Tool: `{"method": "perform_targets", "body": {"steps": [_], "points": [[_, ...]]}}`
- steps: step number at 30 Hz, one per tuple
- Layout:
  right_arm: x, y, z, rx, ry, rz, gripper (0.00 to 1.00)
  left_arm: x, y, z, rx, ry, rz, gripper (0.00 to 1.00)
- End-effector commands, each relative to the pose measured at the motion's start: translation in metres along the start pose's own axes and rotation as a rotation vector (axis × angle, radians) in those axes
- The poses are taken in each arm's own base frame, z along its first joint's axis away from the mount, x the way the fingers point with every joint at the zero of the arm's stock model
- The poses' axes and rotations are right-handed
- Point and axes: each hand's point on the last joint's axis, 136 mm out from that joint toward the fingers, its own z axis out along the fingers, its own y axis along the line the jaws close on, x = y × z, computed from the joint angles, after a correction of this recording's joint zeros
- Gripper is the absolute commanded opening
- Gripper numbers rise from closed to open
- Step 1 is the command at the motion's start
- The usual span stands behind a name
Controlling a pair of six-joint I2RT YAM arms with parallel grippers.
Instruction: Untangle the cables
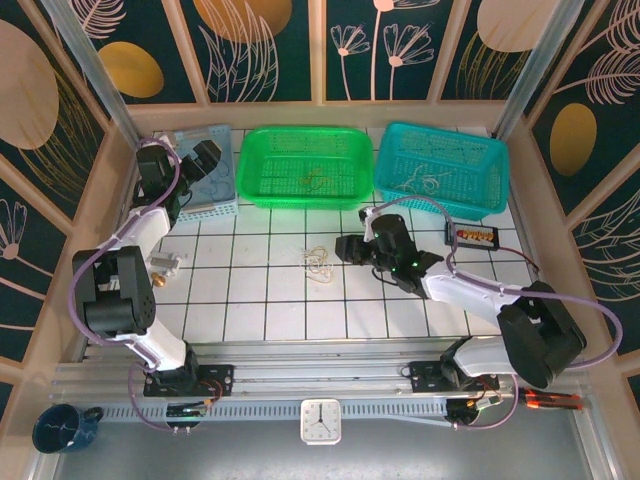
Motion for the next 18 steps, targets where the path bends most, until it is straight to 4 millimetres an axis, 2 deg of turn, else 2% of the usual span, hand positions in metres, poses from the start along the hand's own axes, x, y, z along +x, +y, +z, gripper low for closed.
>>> {"method": "perform_targets", "body": {"steps": [1, 7, 14, 18], "points": [[0.009, 0.012, -0.003, -0.016, 0.039, -0.065, 0.45, -0.016, -0.035, -0.016, 0.107, -0.009, 0.015, 0.99], [0.034, 0.042, 0.008, -0.057, 0.141, -0.180, 0.45, 0.005, -0.053, -0.039, 0.193, 0.040, -0.046, 0.99], [0.062, 0.065, 0.036, -0.070, 0.247, -0.280, 0.43, 0.070, -0.065, -0.068, 0.235, 0.120, -0.084, 0.99], [0.078, 0.066, 0.054, -0.033, 0.314, -0.317, 0.40, 0.105, -0.058, -0.084, 0.243, 0.148, -0.139, 0.99]]}}
